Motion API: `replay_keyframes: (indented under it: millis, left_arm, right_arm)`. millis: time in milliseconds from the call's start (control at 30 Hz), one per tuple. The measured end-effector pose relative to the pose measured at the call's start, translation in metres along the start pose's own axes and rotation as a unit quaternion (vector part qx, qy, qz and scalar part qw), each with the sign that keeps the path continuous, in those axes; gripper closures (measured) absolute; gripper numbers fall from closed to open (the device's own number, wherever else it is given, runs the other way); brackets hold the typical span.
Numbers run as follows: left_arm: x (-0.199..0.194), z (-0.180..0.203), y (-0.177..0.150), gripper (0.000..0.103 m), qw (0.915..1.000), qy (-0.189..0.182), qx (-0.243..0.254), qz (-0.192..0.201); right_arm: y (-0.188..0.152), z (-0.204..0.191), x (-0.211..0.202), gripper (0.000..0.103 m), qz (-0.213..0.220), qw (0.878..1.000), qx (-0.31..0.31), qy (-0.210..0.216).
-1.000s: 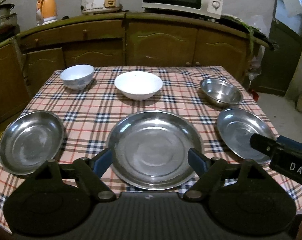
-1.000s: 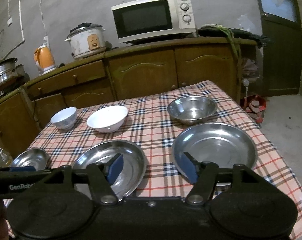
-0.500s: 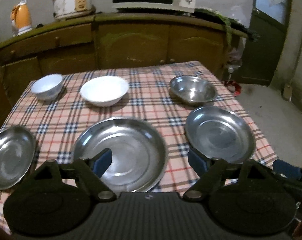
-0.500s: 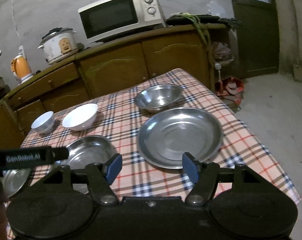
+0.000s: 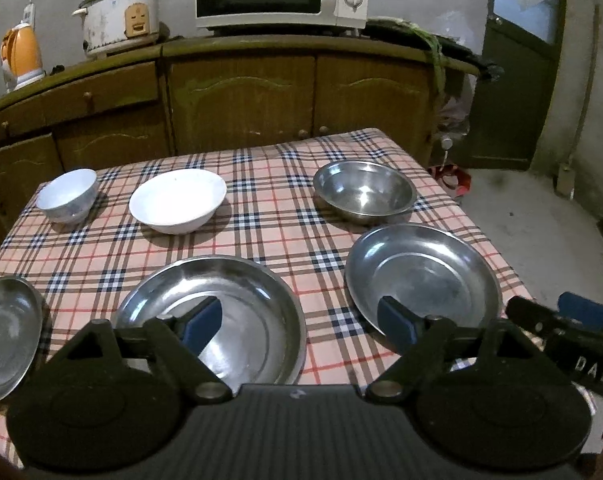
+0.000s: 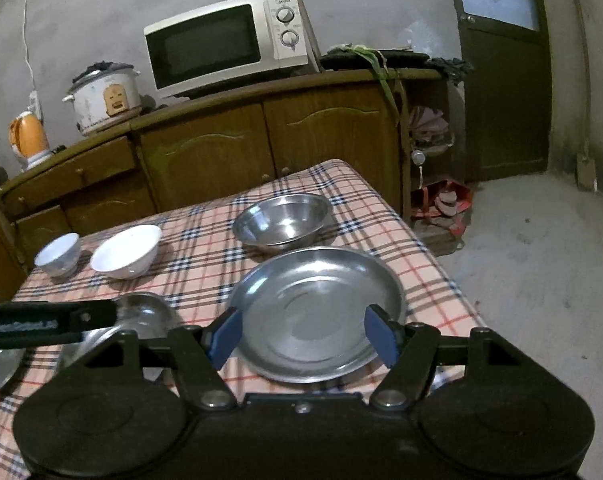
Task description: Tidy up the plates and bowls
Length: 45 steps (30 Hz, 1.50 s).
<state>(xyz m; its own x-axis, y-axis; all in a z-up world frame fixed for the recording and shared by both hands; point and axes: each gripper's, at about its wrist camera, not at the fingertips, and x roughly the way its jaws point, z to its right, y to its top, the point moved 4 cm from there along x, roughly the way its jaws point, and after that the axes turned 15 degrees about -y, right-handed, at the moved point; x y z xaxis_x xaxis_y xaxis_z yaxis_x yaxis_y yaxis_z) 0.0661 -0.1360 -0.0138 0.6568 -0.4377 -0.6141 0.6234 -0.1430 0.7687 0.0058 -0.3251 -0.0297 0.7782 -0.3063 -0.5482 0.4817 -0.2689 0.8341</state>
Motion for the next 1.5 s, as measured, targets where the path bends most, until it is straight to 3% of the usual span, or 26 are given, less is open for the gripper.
replay_keyframes:
  millis: [433,867,1100,1300,1400,1500]
  left_arm:
    - [0.057,-0.007,0.007,0.015,0.9995,0.006,-0.014,-0.028]
    - [0.113,-0.001,0.002,0.015,0.9979,0.011,-0.004,-0.064]
    - [0.14,-0.005,-0.002,0.018,0.9967,0.019,-0.012,-0.078]
    - [0.147,-0.001,0.003,0.019,0.998,0.024,-0.003,-0.058]
    - [0.151,0.004,0.003,0.034,0.9981,0.01,0.002,-0.061]
    - [0.153,0.013,0.002,0.034,0.9984,0.01,0.026,-0.05]
  right_arm:
    - [0.018,0.038,0.105,0.022,-0.045,0.998,-0.042,-0.026]
    - [0.014,0.052,0.174,0.022,-0.122,0.992,-0.005,0.001]
    - [0.013,0.053,0.191,0.022,-0.129,0.992,0.002,0.007]
    - [0.011,0.05,0.203,0.022,-0.138,0.99,-0.001,0.011]
    - [0.011,0.049,0.208,0.022,-0.139,0.99,0.002,0.013]
    - [0.012,0.049,0.209,0.022,-0.135,0.991,0.006,0.017]
